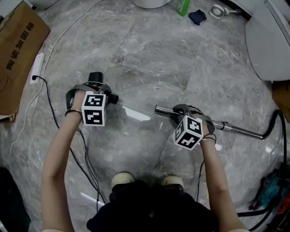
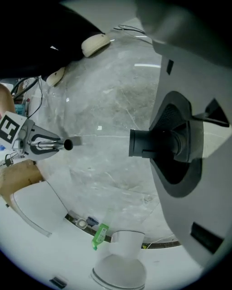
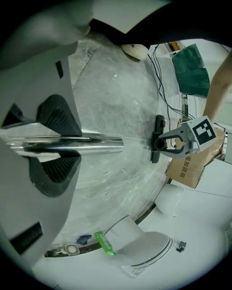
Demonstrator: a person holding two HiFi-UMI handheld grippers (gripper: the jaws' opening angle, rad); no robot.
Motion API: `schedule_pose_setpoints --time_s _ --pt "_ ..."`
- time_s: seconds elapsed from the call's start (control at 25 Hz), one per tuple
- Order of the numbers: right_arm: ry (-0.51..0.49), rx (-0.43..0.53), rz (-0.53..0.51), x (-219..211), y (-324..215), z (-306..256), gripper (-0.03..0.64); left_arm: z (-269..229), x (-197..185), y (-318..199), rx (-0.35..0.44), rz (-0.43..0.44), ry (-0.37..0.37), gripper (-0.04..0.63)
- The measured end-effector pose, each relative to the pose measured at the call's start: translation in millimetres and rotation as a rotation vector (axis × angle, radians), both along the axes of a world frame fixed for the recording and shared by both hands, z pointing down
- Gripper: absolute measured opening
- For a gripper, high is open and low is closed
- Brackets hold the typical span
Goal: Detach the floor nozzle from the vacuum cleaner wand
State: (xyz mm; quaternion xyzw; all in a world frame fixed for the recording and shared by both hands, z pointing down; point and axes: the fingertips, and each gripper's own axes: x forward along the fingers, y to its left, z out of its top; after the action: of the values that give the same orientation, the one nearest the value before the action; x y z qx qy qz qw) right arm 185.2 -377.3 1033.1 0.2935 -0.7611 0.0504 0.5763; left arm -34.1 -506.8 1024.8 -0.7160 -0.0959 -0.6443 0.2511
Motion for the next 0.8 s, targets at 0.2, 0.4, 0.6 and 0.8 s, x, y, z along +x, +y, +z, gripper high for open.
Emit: schedule_pose_setpoints --time_s 0.2,0.4,0.6,0.8 --pt "0.004 -0.008 -0.035 -11.7 6.9 10.1 0.15 12.9 37.4 12.6 -0.005 0.022 0.044 0.186" --pt "0.035 -0.001 -0.061 -17.8 14.2 24.6 0.152 30.7 53.6 23.3 -0.01 0.083 0.013 0.187" --pt "0.026 0.038 -0.05 -17.9 12.4 24.3 0.152 40.6 59.2 31.3 -0.013 0.095 0.062 0.197" --pt "-0.113 0.064 0.005 -24.6 10.3 0.2 0.175 15.8 71.2 40.3 -0.156 -0.061 0.299 0.275"
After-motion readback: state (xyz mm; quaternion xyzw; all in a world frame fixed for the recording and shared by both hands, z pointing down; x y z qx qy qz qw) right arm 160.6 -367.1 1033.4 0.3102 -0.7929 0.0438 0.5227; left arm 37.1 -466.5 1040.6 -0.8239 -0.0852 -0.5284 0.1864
